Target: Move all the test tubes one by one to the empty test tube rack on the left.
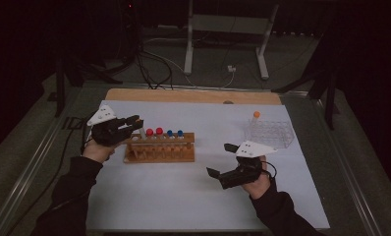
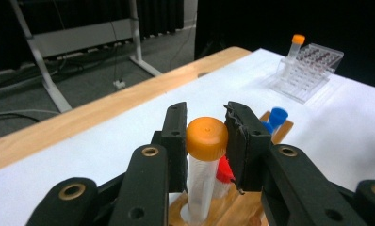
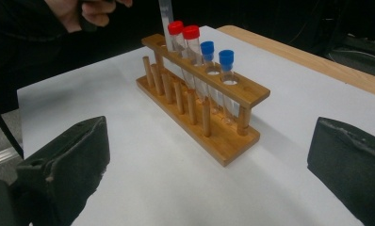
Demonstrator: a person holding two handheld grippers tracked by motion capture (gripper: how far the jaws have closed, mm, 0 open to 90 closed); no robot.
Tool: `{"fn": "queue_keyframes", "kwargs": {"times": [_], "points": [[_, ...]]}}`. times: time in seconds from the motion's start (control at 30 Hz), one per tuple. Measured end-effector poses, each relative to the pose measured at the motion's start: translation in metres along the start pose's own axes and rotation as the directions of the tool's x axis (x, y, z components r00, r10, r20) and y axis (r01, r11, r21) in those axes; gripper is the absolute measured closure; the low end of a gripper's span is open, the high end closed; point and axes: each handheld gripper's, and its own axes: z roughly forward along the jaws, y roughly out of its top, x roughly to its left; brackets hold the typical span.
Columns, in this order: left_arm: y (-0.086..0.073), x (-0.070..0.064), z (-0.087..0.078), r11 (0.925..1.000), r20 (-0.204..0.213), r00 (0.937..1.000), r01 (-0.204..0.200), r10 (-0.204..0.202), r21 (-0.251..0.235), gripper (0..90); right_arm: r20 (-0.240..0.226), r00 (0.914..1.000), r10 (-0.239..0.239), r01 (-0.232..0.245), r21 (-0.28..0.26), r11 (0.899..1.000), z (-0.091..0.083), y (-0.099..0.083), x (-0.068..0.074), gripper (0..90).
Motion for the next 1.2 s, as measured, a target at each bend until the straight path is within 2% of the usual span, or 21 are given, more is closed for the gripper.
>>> {"fn": "queue_keyframes", "kwargs": {"times": [0.5,1.2], "points": [[-0.020,-0.001,0.015,0.9979,-0.007,1.0000,-0.001,0.002,0.065,71.6,-0.002,1.0000,-0.004,0.004,-0.003,1.000,-0.001,0.000,0.001,0.0],[-0.029,-0.001,0.018,0.9974,0.004,1.0000,-0.009,0.009,0.071,71.1,-0.006,0.9999,-0.008,0.008,0.004,1.000,-0.001,0.000,0.001,0.0]]}}
